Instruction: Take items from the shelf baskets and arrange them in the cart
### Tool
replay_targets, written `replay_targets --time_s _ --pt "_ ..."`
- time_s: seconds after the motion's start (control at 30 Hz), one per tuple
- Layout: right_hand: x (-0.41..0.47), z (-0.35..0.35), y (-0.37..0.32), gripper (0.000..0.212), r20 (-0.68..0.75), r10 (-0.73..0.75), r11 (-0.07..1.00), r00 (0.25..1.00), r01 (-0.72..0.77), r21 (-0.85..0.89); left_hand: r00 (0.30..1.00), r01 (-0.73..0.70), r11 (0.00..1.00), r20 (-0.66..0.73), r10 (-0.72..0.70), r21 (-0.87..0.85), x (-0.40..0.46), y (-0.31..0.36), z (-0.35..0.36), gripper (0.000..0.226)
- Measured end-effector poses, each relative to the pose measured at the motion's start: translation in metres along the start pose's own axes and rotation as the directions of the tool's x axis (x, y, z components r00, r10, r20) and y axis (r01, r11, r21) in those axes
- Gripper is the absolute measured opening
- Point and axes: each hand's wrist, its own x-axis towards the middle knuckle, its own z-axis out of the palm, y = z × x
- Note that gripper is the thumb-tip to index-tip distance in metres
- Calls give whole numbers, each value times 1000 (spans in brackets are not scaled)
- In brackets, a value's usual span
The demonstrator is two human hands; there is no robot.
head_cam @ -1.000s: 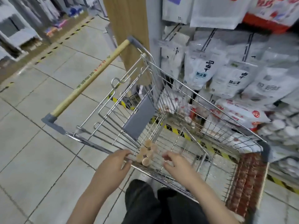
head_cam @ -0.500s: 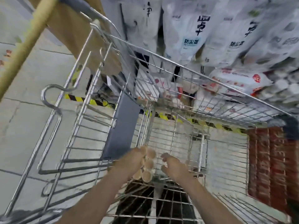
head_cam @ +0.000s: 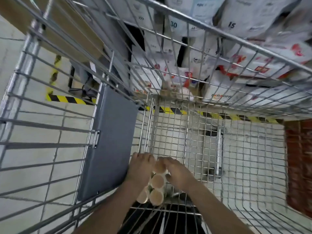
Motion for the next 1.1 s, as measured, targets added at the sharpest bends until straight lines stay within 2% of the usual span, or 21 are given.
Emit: replay_targets --time_s 0.1,0.23,0.3,0.37,0.47,0.53,0.6,0.73,0.8,0.93,1.0,1.1 --pt "7 4 -1 67 -23 -27 997 999 26 -78 999 36 999 20 -36 8 5 0 3 36" --pt "8 2 1 56 -38 -11 984 999 4 -180 1000 23 999 15 -23 28 7 0 1 39" --pt "1 0 5 54 -74 26 994 997 -34 -108 1000 14 1000 0 -14 -9 4 1 -2 37" --pt "-10 -4 8 50 -154 78 996 985 -71 48 1000 -1 997 -28 -1 -72 -2 1 -8 35" --pt "-35 -20 9 48 -225 215 949 950 -149 277 992 -11 956 -123 -26 -292 -18 -1 -22 34" --pt "-58 -36 8 49 -253 303 895 919 -183 408 981 -20 885 -182 -73 -465 -31 -1 -40 35" --pt "-89 -56 3 48 -312 354 844 882 -157 513 967 -57 816 -234 -98 -576 -47 2 -64 39" --pt "-175 -97 -21 40 -448 453 662 771 46 749 947 -177 650 -308 -92 -739 -95 18 -126 55" --pt "-221 -115 -36 40 -506 492 608 709 137 782 930 -243 515 -348 -116 -822 -119 28 -159 55" --pt "-308 -133 -58 43 -612 565 559 553 289 777 890 -394 220 -430 -149 -892 -165 56 -222 30" --pt "-346 -134 -62 39 -637 613 524 468 362 771 884 -442 74 -448 -133 -894 -185 77 -250 33" --pt "-399 -136 -67 36 -677 645 506 355 465 726 854 -519 -20 -517 -60 -855 -209 117 -288 42"
